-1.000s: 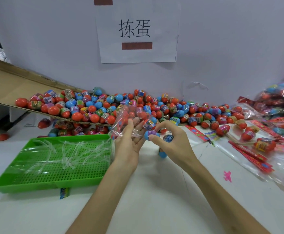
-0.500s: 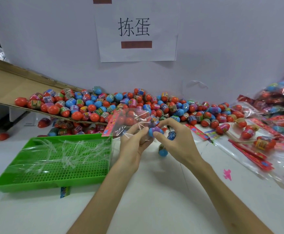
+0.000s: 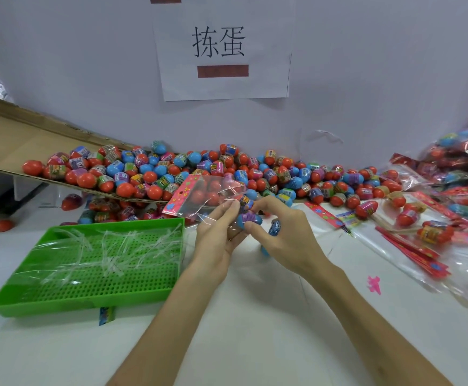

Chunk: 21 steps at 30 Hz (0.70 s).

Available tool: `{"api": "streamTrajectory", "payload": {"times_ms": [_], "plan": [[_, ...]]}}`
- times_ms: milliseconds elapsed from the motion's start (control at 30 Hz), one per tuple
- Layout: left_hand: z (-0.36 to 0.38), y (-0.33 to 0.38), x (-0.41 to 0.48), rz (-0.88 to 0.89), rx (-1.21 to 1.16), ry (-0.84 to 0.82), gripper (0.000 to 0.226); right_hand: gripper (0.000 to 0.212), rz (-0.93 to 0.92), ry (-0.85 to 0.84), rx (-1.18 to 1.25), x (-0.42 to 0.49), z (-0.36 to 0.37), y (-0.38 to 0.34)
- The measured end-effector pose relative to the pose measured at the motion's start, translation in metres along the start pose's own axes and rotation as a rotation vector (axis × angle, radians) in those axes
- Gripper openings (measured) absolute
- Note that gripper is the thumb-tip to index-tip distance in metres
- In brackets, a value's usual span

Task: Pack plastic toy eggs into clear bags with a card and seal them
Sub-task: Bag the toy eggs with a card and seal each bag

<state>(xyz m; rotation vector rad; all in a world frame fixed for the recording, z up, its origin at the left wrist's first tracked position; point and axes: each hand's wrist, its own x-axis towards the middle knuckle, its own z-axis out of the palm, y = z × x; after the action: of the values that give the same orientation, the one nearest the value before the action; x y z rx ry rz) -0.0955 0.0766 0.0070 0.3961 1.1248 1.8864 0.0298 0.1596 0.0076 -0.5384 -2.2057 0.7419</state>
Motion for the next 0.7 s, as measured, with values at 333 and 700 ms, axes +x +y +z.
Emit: {"api": "streamTrajectory", "payload": {"times_ms": [333,700], "plan": [[-0.0025,-0.0007,0.0005,0.013,0.014,-0.042,0.018,0.018,0.004,0.048,0.013,0.0018,0.0027,0.0016],[-0.0027,0.0049,-0.0005,-0.043,-0.052,-0.071,0.018,0.027,0.0,-0.023,0.029,0.0012,0.0021,0.0027]]}}
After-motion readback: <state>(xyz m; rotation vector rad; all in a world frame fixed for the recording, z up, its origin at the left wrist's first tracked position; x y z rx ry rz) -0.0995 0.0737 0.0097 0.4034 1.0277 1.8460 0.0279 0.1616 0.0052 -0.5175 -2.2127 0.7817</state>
